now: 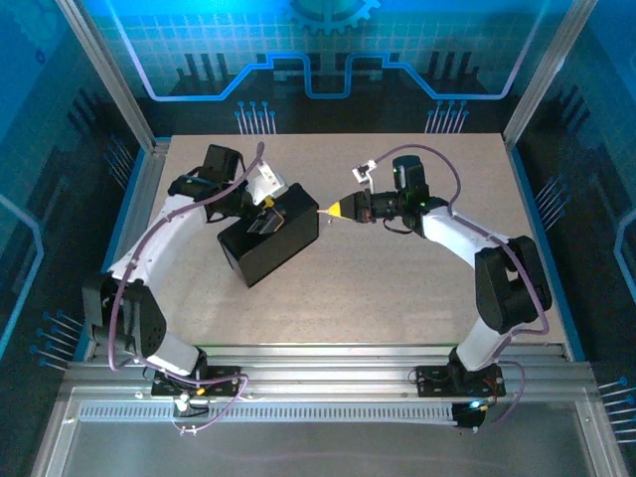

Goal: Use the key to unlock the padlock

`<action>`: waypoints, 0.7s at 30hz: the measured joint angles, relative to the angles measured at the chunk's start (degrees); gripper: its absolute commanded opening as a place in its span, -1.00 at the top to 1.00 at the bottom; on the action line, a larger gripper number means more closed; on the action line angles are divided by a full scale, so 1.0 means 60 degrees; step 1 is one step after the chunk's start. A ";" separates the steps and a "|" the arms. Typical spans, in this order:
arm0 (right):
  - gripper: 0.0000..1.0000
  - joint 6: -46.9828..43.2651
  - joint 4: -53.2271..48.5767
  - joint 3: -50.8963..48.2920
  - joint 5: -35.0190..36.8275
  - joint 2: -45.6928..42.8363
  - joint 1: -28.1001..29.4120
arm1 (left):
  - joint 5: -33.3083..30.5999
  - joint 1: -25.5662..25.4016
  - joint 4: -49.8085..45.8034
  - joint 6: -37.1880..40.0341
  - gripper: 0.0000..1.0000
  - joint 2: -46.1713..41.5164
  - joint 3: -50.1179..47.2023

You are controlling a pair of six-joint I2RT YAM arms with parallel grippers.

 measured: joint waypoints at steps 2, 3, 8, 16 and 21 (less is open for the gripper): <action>1.00 0.0000 0.0000 0.0000 0.0000 0.0051 0.0000 | 0.0000 0.0000 0.0018 0.0113 0.04 0.0233 0.0007; 1.00 0.0000 0.0018 0.0000 -0.0004 0.0055 0.0000 | 0.0011 0.0004 0.0033 0.0175 0.08 0.0306 0.0073; 1.00 0.0000 0.0058 0.0087 -0.0015 0.0080 0.0000 | -0.0106 -0.0007 0.0204 0.0430 0.28 0.0382 0.0120; 1.00 0.0000 0.0062 0.0379 -0.0069 0.0295 0.0000 | 0.0004 -0.0055 0.0452 0.0823 0.43 0.0390 0.0062; 1.00 -0.0007 0.0051 0.0495 -0.0113 0.0532 0.0000 | 0.0204 -0.0164 0.0805 0.1078 0.87 0.0390 -0.0095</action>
